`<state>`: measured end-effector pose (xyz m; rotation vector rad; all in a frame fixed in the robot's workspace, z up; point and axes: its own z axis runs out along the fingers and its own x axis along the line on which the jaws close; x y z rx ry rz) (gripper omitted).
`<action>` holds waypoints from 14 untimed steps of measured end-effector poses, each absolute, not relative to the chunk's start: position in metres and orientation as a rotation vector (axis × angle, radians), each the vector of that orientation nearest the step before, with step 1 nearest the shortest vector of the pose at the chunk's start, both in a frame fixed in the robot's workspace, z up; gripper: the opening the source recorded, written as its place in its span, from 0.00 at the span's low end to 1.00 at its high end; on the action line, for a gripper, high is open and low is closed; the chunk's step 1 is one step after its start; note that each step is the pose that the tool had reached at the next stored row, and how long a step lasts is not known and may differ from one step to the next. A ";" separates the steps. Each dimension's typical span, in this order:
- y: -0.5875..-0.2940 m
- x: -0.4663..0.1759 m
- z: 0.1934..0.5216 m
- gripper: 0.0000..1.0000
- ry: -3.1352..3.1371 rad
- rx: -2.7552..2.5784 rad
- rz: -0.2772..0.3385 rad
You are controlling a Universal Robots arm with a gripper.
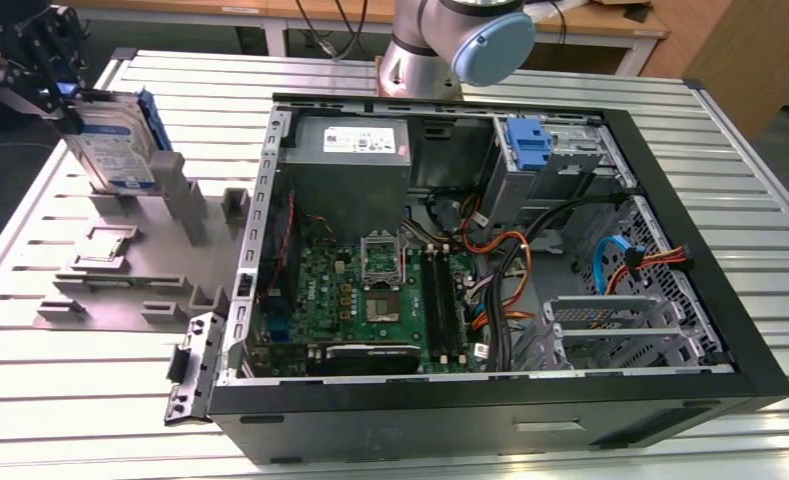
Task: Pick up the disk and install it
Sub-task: 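Pick up the disk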
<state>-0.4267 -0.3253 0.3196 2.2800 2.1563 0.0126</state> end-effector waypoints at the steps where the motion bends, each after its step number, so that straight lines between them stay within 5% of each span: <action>1: -0.325 -0.427 0.320 0.37 2.156 2.280 0.013; 14: -0.325 -0.427 0.324 0.37 2.156 2.280 0.013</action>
